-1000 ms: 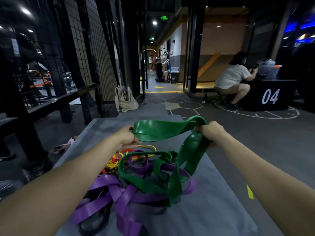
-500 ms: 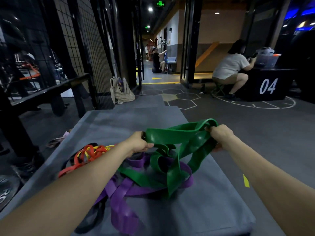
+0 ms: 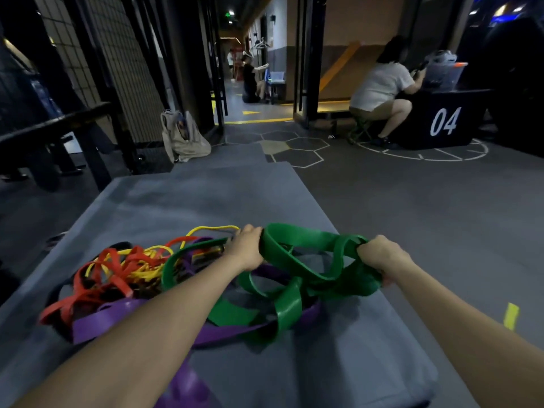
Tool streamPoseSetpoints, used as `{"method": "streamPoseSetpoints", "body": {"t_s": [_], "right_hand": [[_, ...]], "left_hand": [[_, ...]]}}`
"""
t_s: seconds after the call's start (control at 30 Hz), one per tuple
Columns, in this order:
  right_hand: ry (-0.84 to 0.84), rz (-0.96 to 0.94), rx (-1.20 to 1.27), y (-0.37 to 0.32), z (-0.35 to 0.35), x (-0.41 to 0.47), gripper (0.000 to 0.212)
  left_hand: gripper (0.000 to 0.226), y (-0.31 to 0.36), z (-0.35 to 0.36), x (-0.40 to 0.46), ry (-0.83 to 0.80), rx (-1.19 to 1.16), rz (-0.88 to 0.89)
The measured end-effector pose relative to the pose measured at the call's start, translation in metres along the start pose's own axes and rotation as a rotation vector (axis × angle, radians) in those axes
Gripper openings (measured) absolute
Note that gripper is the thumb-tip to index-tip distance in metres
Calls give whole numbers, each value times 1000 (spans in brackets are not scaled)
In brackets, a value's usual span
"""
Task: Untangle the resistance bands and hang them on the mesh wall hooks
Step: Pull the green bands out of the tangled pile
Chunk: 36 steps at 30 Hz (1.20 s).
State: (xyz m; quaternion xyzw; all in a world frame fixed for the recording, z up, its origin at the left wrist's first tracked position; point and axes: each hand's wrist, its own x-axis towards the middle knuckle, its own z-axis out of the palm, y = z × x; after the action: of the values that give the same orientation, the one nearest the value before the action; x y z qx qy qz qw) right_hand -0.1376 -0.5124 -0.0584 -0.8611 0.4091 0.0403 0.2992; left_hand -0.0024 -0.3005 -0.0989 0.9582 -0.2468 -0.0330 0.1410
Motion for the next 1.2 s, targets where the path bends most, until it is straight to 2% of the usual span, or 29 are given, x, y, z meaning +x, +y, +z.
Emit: {"method": "streamPoseSetpoints", "body": {"t_s": [0.13, 0.17, 0.23, 0.33, 0.47, 0.57, 0.63, 0.77, 0.83, 0.93, 1.03, 1.1, 1.17, 1.2], "right_hand": [[-17, -8, -34, 5, 13, 16, 18], [-15, -18, -45, 6, 15, 20, 17], [3, -43, -72, 7, 18, 26, 15], [3, -97, -40, 9, 22, 35, 11], [-22, -194, 10, 10, 25, 34, 26], [-48, -260, 101, 3, 23, 25, 21], [-58, -248, 165, -7, 23, 16, 29], [-75, -150, 568, -36, 26, 4, 46], [-61, -172, 628, -55, 25, -4, 50], [-60, -172, 664, -78, 20, -17, 49], [-78, -74, 632, -76, 18, -23, 43], [-78, -17, 593, -64, 20, -23, 38], [-82, -35, 506, -55, 25, -29, 21], [-77, -55, 472, -53, 27, -31, 19]], "left_hand": [[86, -6, 8, 7, 182, 283, 44], [92, -7, 9, 9, 186, 290, 37], [101, -8, 9, 17, 84, 279, -45], [84, -11, 2, 24, -68, 239, -196], [54, -15, -5, 19, -50, 185, -248], [35, -24, -19, 13, -20, 89, -321], [34, -33, -38, 12, 17, -40, -380], [45, -49, -95, 4, 183, -243, -450], [42, -59, -124, -3, 233, -311, -469], [18, -80, -156, -20, 333, -412, -476], [16, -103, -169, -37, 389, -568, -540], [24, -112, -170, -47, 396, -652, -594], [19, -116, -167, -55, 400, -727, -644], [20, -117, -164, -54, 400, -747, -646]]}}
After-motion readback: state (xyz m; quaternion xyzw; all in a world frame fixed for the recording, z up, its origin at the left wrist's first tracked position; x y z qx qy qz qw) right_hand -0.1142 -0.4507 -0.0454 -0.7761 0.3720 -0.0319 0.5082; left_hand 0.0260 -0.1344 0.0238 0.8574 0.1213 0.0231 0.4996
